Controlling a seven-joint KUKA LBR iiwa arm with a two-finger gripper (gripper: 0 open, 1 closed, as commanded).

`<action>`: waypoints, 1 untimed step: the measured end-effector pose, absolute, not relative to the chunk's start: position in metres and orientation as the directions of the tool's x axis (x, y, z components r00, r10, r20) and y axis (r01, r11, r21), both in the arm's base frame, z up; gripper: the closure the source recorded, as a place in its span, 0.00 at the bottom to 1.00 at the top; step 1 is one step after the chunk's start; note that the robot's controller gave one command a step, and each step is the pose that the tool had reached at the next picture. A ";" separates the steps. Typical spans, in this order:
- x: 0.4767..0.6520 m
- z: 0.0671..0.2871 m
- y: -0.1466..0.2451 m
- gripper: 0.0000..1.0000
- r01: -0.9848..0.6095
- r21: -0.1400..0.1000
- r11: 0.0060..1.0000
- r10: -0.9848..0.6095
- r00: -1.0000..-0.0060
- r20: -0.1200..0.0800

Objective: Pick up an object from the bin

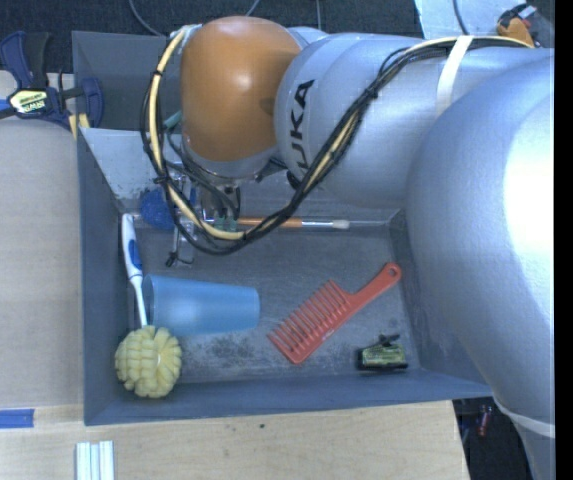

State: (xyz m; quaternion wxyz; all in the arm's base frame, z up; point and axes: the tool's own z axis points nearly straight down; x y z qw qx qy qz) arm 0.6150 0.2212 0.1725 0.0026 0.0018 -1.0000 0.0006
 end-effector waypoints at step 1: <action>0.617 0.178 0.220 0.00 0.000 0.001 1.000 0.000 -1.000 -0.003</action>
Offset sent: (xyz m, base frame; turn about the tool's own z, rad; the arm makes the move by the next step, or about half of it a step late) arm 0.0113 -0.0357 -0.1025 0.0676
